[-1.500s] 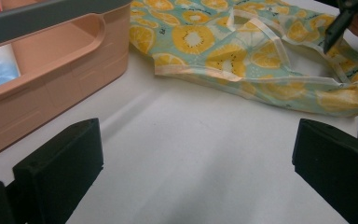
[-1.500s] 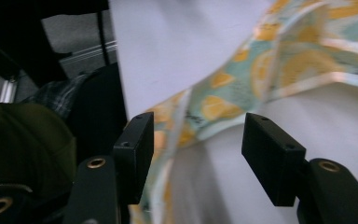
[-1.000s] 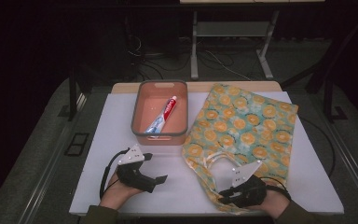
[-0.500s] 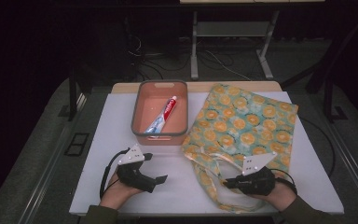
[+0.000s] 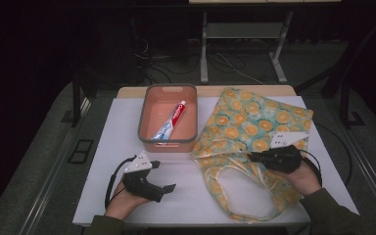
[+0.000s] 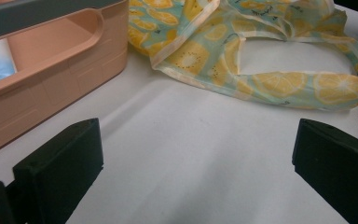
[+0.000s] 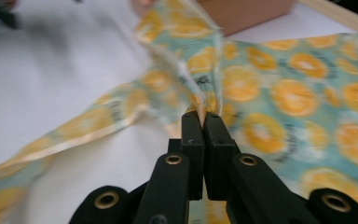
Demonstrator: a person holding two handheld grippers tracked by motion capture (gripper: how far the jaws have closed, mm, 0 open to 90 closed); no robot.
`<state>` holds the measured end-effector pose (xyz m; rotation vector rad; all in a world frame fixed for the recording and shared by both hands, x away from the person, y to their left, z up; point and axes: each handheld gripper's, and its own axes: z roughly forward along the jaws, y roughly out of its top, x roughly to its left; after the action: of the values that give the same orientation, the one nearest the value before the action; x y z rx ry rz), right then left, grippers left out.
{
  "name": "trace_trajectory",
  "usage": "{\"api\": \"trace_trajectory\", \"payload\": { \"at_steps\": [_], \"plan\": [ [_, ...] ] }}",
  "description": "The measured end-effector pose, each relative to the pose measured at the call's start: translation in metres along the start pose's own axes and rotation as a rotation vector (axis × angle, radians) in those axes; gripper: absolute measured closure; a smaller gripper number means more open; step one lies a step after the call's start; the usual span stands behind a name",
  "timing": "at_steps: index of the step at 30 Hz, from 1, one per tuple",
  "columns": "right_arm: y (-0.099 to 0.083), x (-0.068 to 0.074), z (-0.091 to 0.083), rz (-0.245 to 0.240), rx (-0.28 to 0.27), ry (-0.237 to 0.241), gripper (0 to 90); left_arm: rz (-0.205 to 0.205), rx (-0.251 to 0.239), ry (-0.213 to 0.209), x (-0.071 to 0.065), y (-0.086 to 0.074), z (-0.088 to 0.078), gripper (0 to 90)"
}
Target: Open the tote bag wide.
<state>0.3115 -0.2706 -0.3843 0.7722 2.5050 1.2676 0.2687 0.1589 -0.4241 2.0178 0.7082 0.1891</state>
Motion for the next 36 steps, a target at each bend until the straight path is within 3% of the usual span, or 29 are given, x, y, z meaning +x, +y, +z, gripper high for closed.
{"api": "trace_trajectory", "payload": {
  "at_steps": [10, 17, 21, 25, 28, 32, 36],
  "plan": [
    [-0.001, -0.062, 0.005, 0.148, -0.035, -0.143, 88.0, -0.005, -0.001, 0.0, 0.001, -0.001, 0.0, 0.2],
    [-0.017, -0.094, 0.014, 0.231, -0.011, -0.222, 87.9, -0.008, -0.001, -0.001, 0.002, -0.001, 0.001, 0.2],
    [-0.034, -0.109, 0.02, 0.293, 0.039, -0.255, 87.9, -0.004, 0.006, -0.003, 0.001, -0.001, 0.002, 0.2],
    [-0.046, -0.115, 0.026, 0.332, 0.083, -0.249, 85.0, -0.004, 0.011, -0.004, 0.001, -0.002, 0.003, 0.2],
    [-0.05, -0.117, 0.029, 0.351, 0.109, -0.248, 74.4, -0.007, 0.006, -0.006, 0.0, -0.001, 0.002, 0.3],
    [-0.042, -0.113, 0.018, 0.369, 0.064, -0.251, 47.5, -0.004, 0.004, -0.006, 0.0, -0.001, 0.001, 0.2],
    [-0.023, -0.099, -0.005, 0.329, 0.01, -0.232, 39.2, -0.003, 0.0, -0.005, 0.001, -0.001, 0.0, 0.2]
  ]
}}
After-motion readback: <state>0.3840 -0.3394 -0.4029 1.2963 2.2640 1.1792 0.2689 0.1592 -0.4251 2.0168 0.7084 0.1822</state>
